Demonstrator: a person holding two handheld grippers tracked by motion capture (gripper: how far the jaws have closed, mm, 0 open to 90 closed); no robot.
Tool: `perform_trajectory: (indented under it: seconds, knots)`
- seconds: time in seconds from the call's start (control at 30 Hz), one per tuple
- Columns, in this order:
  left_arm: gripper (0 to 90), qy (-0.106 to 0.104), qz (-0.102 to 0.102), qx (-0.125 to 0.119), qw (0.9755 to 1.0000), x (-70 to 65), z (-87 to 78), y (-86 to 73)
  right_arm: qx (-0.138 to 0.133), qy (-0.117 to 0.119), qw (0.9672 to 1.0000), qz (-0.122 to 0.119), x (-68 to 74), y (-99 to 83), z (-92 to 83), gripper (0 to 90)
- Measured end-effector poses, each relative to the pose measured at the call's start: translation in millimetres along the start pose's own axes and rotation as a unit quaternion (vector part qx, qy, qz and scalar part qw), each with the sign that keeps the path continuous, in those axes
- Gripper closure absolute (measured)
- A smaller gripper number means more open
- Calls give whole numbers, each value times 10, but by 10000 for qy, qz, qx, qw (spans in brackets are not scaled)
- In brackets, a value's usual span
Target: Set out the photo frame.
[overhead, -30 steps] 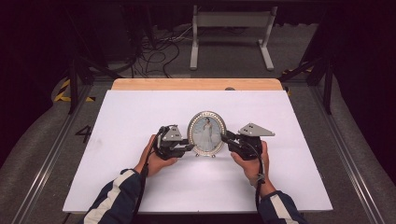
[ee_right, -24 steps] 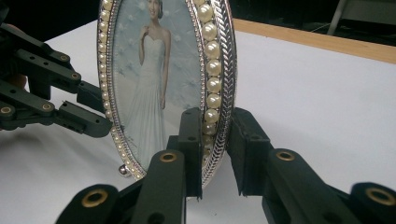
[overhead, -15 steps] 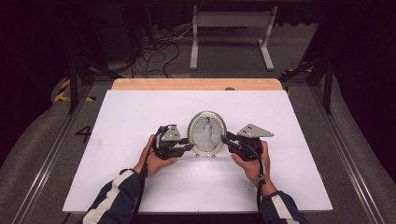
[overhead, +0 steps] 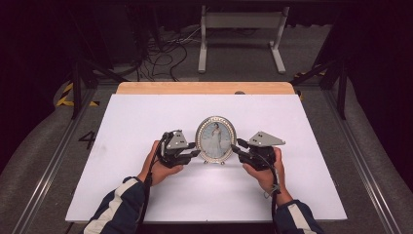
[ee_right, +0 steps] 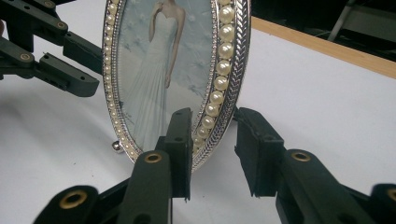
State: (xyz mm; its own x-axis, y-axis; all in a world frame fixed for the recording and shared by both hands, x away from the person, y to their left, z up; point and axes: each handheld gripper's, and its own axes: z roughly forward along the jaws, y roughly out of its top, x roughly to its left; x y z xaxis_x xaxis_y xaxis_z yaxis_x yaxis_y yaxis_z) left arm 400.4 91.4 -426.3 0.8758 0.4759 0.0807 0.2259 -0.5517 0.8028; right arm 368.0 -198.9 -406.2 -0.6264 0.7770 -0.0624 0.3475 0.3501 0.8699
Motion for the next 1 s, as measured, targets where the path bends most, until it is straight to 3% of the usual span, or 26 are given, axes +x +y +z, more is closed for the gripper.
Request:
perform_trajectory:
  seconds: [0.33,0.4,0.47,0.63,0.7,1.0]
  knots:
    - [566,127,165,-160,9997,-40,-63,7,63,-56,9997,-217,11,-15,8,525]
    - [504,103,167,-177,9997,-42,-73,6,122,-61,9995,-281,26,-21,16,452]
    - [479,94,197,-163,9996,-45,-74,6,131,-53,9994,-310,30,-19,20,435]
    - [322,-7,224,-172,9996,-79,-88,-9,174,-55,9991,-393,58,-15,38,331]
    - [225,96,219,-178,9996,-97,-95,-18,197,-27,9989,-424,65,-16,46,299]
    - [103,108,252,-9,9996,-117,-82,-78,307,-4,9975,-635,90,-40,46,160]
